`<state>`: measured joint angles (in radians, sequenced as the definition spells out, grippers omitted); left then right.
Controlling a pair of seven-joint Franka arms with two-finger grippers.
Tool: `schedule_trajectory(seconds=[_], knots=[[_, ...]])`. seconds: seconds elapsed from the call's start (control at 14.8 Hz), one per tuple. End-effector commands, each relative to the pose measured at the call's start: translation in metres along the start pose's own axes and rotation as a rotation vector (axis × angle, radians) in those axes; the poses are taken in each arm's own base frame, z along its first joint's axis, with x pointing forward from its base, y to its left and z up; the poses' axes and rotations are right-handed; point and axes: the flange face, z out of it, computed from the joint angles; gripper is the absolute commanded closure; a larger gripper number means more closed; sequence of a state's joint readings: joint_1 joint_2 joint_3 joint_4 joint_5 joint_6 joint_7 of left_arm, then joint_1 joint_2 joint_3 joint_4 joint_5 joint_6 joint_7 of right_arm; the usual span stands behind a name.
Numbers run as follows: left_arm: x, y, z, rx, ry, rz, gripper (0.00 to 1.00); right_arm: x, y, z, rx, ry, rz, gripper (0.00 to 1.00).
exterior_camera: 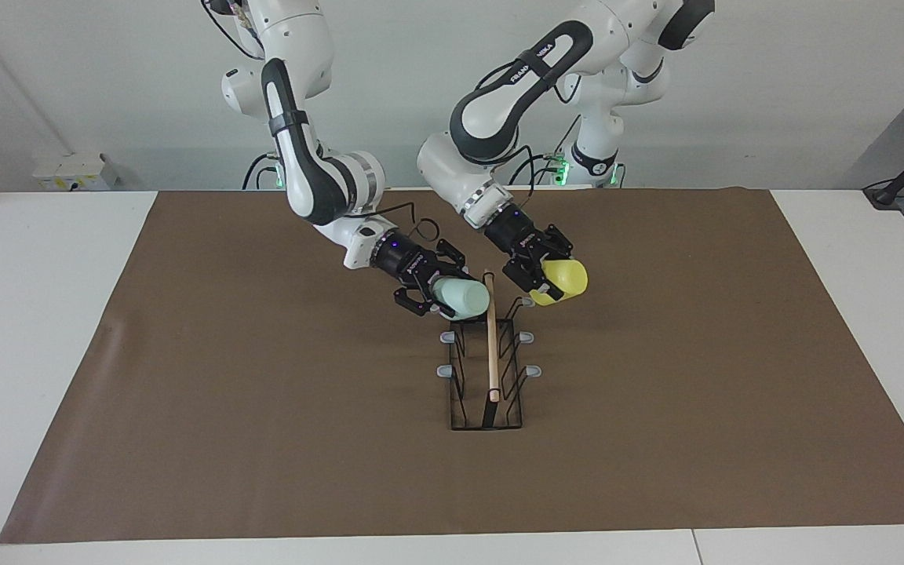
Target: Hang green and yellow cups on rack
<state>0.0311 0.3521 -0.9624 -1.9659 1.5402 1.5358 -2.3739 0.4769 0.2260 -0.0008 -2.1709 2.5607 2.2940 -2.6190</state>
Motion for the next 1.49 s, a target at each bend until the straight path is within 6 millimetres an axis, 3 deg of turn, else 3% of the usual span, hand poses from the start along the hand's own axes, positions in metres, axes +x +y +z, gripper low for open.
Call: schedule_trajectory(seconds=[0.0,0.07,0.14,0.2,0.27,0.54,0.88,1.15,1.42], knots=[[-0.005,0.002,-0.002,-0.011,0.012,-0.009,1.00,-0.008,0.007,0.001,-0.059,0.034,-0.007,1.00],[-0.005,0.002,-0.003,-0.013,0.010,-0.009,1.00,-0.012,0.010,0.000,-0.063,0.030,-0.010,1.00],[-0.005,0.002,-0.003,-0.014,0.009,-0.009,1.00,-0.015,0.011,-0.002,-0.068,0.023,-0.010,0.83],[-0.006,0.002,-0.003,-0.015,0.007,-0.007,1.00,-0.014,0.011,-0.001,-0.069,0.027,-0.008,0.16],[-0.007,0.001,-0.002,-0.014,0.005,-0.008,1.00,-0.014,0.011,-0.001,-0.070,0.027,-0.008,0.00],[-0.012,0.003,-0.005,-0.032,-0.012,-0.006,1.00,-0.005,0.025,-0.009,-0.096,0.028,-0.013,0.00],[-0.015,0.004,-0.007,-0.067,-0.016,-0.016,1.00,0.045,0.056,-0.041,-0.148,-0.073,-0.123,0.00],[-0.024,0.006,-0.007,-0.085,-0.042,-0.015,1.00,0.068,0.068,-0.058,-0.167,-0.114,-0.177,0.00],[-0.032,0.005,-0.010,-0.102,-0.060,-0.019,1.00,0.093,0.127,-0.105,-0.160,-0.212,-0.366,0.00]])
